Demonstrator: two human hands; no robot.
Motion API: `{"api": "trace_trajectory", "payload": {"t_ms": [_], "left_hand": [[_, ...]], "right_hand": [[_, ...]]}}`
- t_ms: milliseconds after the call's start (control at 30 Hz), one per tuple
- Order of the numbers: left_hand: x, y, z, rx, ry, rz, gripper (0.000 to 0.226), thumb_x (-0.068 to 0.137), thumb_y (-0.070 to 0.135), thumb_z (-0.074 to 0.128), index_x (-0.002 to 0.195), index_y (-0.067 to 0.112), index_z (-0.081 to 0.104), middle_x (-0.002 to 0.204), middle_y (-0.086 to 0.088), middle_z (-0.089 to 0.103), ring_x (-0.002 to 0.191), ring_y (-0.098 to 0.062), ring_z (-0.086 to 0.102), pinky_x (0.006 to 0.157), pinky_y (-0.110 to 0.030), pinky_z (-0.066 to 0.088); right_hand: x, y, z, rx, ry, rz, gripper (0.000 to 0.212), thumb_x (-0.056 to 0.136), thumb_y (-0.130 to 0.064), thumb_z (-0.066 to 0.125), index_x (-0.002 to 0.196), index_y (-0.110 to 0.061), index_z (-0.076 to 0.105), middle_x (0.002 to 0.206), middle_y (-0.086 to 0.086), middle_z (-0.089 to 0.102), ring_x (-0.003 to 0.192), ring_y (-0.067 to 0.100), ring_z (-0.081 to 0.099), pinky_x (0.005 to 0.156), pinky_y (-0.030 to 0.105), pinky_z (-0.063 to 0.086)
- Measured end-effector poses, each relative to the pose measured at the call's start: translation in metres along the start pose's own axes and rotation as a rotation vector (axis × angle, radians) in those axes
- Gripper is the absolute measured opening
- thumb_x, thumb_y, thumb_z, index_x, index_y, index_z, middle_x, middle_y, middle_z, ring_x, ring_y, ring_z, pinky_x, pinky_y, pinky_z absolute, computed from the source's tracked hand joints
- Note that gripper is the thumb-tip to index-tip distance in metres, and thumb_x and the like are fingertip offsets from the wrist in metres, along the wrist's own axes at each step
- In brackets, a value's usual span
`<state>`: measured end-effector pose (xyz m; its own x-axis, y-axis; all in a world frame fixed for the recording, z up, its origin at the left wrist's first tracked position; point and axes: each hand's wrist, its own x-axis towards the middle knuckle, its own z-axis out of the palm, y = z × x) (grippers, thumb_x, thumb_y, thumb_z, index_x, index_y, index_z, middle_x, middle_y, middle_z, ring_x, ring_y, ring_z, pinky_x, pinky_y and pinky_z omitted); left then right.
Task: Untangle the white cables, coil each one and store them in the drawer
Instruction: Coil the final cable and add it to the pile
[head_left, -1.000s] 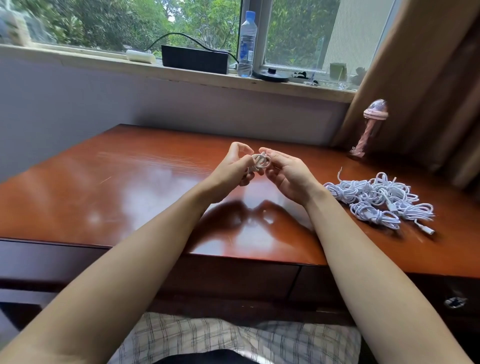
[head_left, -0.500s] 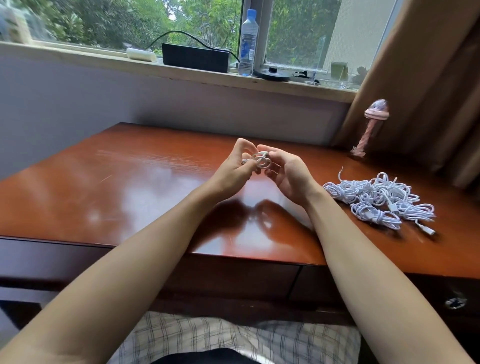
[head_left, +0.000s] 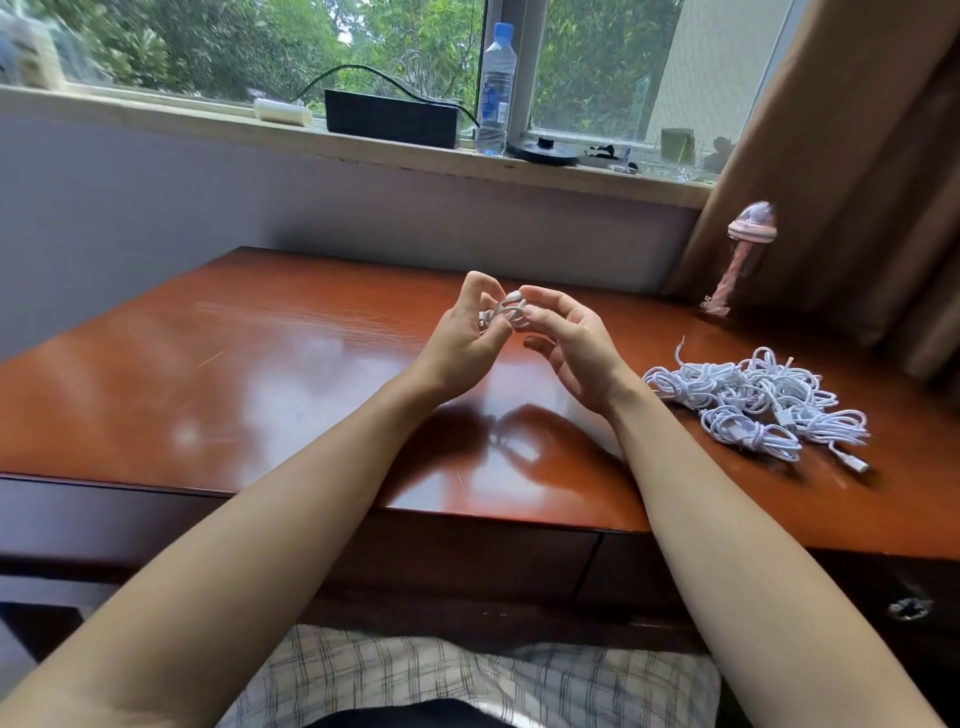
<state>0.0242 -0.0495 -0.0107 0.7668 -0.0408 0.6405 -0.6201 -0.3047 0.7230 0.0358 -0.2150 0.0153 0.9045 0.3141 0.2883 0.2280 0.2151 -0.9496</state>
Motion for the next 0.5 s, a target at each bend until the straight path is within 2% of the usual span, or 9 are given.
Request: {"api": "trace_trajectory", "payload": {"t_ms": [133,200,300,400,500], "left_hand": [[-0.0009,0.0025,0.0006,-0.014,0.009,-0.005,0.020,0.094,0.030,0.053,0.106,0.024,0.038,0.094,-0.020,0.062,0.086,-0.044,0.062,0.079,-0.059,0.052],[-0.0011,0.0033,0.0012,-0.022,0.002,-0.022,0.022,0.095,0.033,0.054,0.106,0.024,0.036,0.096,-0.015,0.063,0.089,-0.040,0.064,0.082,-0.055,0.053],[-0.0006,0.0045,0.0015,-0.044,-0.014,-0.043,0.024,0.094,0.033,0.054,0.105,0.022,0.036,0.098,-0.011,0.061,0.085,-0.026,0.065,0.075,-0.041,0.052],[0.0006,0.0049,-0.0004,-0.081,-0.015,-0.047,0.023,0.094,0.027,0.055,0.105,0.018,0.037,0.098,-0.006,0.063,0.080,-0.012,0.062,0.071,-0.026,0.046],[0.0005,0.0055,-0.0007,-0.122,-0.016,-0.033,0.020,0.095,0.020,0.056,0.107,0.015,0.041,0.095,0.000,0.065,0.078,-0.009,0.064,0.069,-0.019,0.045]], "right_hand": [[-0.0024,-0.0018,-0.0008,-0.020,-0.059,-0.015,0.028,0.098,-0.003,0.059,0.126,-0.007,0.060,0.118,0.007,0.071,0.096,0.015,0.068,0.078,0.024,0.052],[-0.0035,-0.0028,-0.0020,-0.017,-0.082,-0.013,0.027,0.097,-0.003,0.062,0.123,-0.009,0.061,0.116,0.006,0.071,0.096,0.016,0.068,0.080,0.025,0.052],[-0.0039,-0.0015,-0.0030,-0.036,-0.080,-0.035,0.025,0.095,-0.003,0.065,0.119,-0.010,0.062,0.115,0.007,0.071,0.097,0.016,0.068,0.081,0.026,0.052],[-0.0027,0.0013,-0.0036,-0.087,-0.084,-0.063,0.027,0.095,-0.008,0.067,0.122,-0.007,0.063,0.118,0.011,0.071,0.100,0.019,0.067,0.082,0.027,0.052],[-0.0013,0.0030,-0.0043,-0.130,-0.063,-0.081,0.036,0.094,-0.012,0.070,0.128,-0.002,0.061,0.122,0.012,0.071,0.102,0.018,0.067,0.082,0.026,0.051]]}}
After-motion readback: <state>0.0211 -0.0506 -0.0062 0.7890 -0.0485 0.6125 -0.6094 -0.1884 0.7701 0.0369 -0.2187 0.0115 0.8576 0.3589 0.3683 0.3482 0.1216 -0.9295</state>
